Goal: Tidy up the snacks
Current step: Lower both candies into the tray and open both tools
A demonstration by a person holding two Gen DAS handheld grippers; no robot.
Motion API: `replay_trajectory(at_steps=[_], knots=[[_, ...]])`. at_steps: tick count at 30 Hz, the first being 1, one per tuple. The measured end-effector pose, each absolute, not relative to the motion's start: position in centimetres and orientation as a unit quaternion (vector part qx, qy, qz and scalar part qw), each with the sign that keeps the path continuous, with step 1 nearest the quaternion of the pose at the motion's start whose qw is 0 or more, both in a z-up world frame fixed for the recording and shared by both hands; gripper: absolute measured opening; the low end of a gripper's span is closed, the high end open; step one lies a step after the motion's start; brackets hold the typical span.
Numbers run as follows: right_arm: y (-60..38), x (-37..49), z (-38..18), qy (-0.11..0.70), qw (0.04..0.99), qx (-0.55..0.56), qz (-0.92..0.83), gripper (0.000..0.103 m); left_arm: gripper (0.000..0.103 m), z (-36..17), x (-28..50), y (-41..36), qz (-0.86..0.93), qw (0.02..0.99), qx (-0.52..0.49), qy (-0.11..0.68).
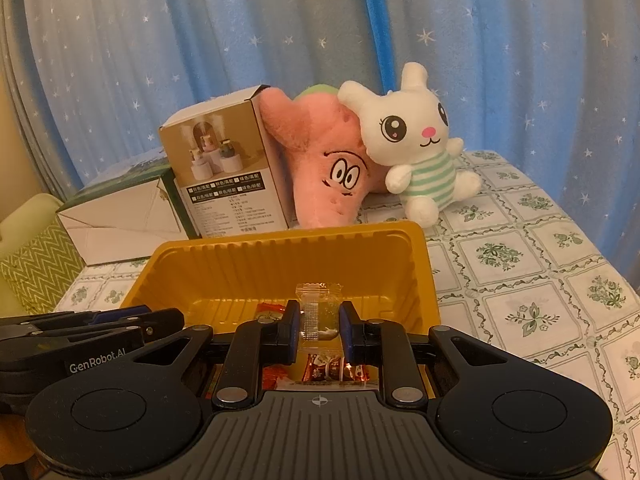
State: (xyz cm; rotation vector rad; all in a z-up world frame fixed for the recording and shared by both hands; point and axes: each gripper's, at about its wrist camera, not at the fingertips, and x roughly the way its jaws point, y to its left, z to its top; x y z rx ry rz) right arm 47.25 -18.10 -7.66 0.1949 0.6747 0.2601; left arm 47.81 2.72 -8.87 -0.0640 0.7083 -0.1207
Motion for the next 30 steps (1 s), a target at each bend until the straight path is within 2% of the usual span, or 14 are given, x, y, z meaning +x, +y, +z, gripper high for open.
replay_trajectory(at_steps=[21, 22, 23, 24, 30], knots=[[-18.1, 47.3, -7.4, 0.323, 0.929, 0.116, 0.137, 0.022, 0.028, -9.3, 47.7, 2.2, -0.057, 0.933, -0.018, 0.355], [-18.2, 47.3, -7.3, 0.321, 0.929, 0.120, 0.138, 0.037, 0.028, -9.3, 47.7, 2.2, -0.057, 0.933, -0.017, 0.355], [-18.4, 47.3, -7.3, 0.317, 0.930, 0.125, 0.137, 0.073, 0.029, -9.4, 47.7, 2.2, -0.057, 0.933, -0.017, 0.356], [-18.7, 47.1, -7.2, 0.309, 0.932, 0.136, 0.136, 0.083, 0.029, -9.4, 47.7, 2.3, -0.056, 0.933, -0.017, 0.356], [-19.3, 47.2, -6.7, 0.298, 0.933, 0.150, 0.132, 0.085, 0.031, -9.4, 47.7, 2.4, -0.055, 0.933, -0.018, 0.355]])
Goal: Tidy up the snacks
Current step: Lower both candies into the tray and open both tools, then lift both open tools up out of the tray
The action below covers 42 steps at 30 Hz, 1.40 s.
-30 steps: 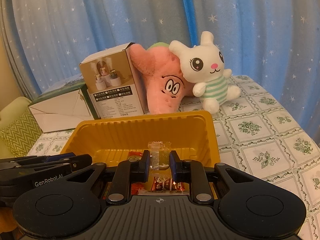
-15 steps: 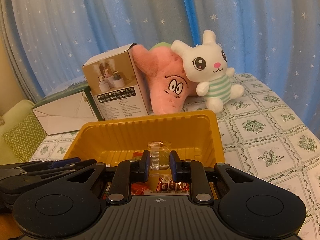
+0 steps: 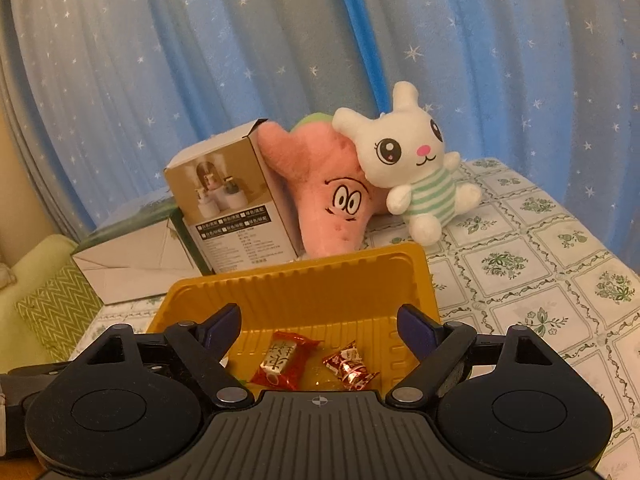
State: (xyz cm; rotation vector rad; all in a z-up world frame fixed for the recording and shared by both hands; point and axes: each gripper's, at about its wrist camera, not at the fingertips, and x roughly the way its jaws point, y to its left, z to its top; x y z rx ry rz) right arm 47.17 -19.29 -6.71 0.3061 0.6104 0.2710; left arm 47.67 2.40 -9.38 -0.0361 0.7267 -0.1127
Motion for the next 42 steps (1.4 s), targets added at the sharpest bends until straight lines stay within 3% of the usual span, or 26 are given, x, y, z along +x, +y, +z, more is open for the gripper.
replay_trajectory(at_steps=[7, 10, 12, 15, 18, 20, 42], knots=[[-19.4, 47.1, -6.6, 0.295, 0.936, 0.145, 0.129, 0.085, 0.034, -9.3, 47.7, 2.4, -0.054, 0.933, -0.019, 0.354], [-19.5, 47.1, -6.6, 0.295, 0.936, 0.146, 0.127, 0.085, 0.049, -9.1, 47.6, 2.4, -0.051, 0.935, -0.021, 0.350], [-19.5, 47.1, -6.6, 0.296, 0.936, 0.145, 0.125, 0.085, 0.067, -8.9, 47.6, 2.5, -0.049, 0.937, -0.023, 0.346], [-19.8, 47.1, -6.6, 0.295, 0.937, 0.145, 0.120, 0.085, 0.084, -8.7, 47.4, 2.6, -0.043, 0.940, -0.022, 0.337], [-20.0, 47.0, -6.5, 0.293, 0.938, 0.145, 0.116, 0.085, 0.098, -8.5, 47.3, 2.6, -0.033, 0.944, -0.020, 0.329], [-20.1, 47.1, -6.4, 0.292, 0.939, 0.145, 0.114, 0.085, 0.101, -8.4, 47.3, 2.7, -0.034, 0.944, -0.019, 0.328], [-20.5, 44.1, -4.5, 0.288, 0.941, 0.128, 0.120, 0.085, 0.103, -6.1, 43.5, 2.5, -0.017, 0.949, -0.004, 0.316]])
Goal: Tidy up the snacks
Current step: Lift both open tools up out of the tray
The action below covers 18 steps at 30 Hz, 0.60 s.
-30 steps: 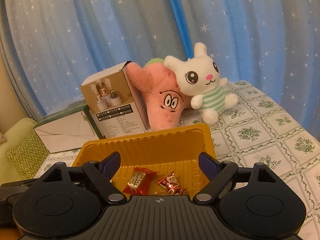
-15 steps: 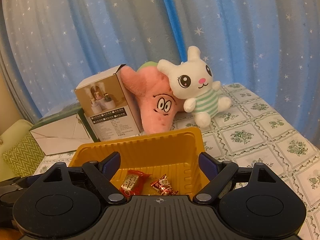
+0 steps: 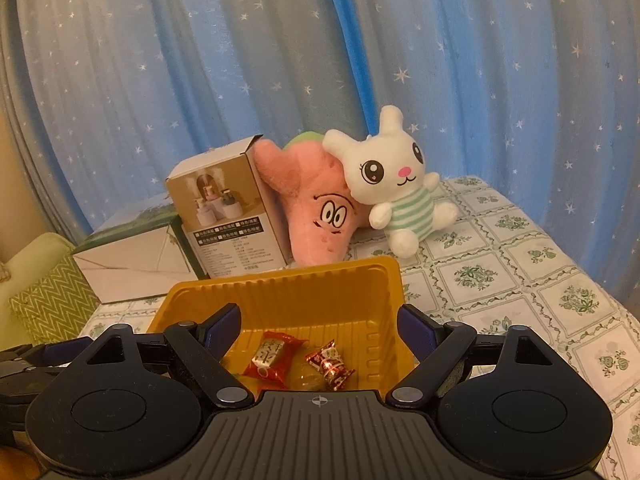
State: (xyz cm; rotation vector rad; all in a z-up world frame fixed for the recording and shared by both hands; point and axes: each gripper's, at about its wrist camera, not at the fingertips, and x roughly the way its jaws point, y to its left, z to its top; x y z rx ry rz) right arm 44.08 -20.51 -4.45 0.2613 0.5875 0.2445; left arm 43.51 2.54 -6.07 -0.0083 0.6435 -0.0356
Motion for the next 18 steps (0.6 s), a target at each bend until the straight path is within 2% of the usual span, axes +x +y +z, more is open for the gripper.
replay_trajectory(at_steps=[18], knots=[[-21.3, 33.3, -2.3, 0.297, 0.939, 0.110, 0.132, 0.085, 0.103, -1.8, 32.8, 2.5, -0.008, 0.949, -0.033, 0.313]])
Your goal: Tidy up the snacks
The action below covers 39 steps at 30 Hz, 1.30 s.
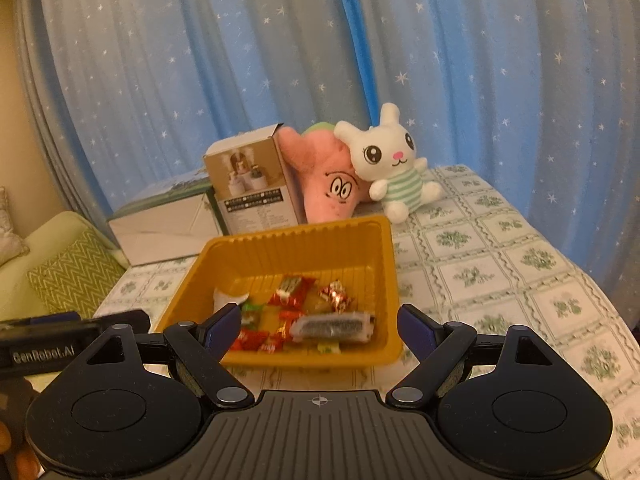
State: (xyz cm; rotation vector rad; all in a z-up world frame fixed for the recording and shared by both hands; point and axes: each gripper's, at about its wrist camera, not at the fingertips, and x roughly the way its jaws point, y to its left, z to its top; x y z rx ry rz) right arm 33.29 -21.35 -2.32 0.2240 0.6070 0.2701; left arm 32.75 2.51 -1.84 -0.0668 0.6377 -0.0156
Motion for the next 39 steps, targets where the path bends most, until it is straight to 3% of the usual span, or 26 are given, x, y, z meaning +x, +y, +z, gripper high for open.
replay_trajectory(at_steps=[25, 39], knots=[[-23.5, 14.3, 2.2, 0.352, 0.922, 0.086, 0.137, 0.085, 0.103, 2.8, 12.8, -1.2, 0.010, 0.945, -0.049, 0.322], [-24.7, 7.4, 5.9, 0.321, 0.936, 0.062, 0.134, 0.085, 0.103, 4.8, 6.1, -1.9, 0.026, 0.944, -0.057, 0.323]])
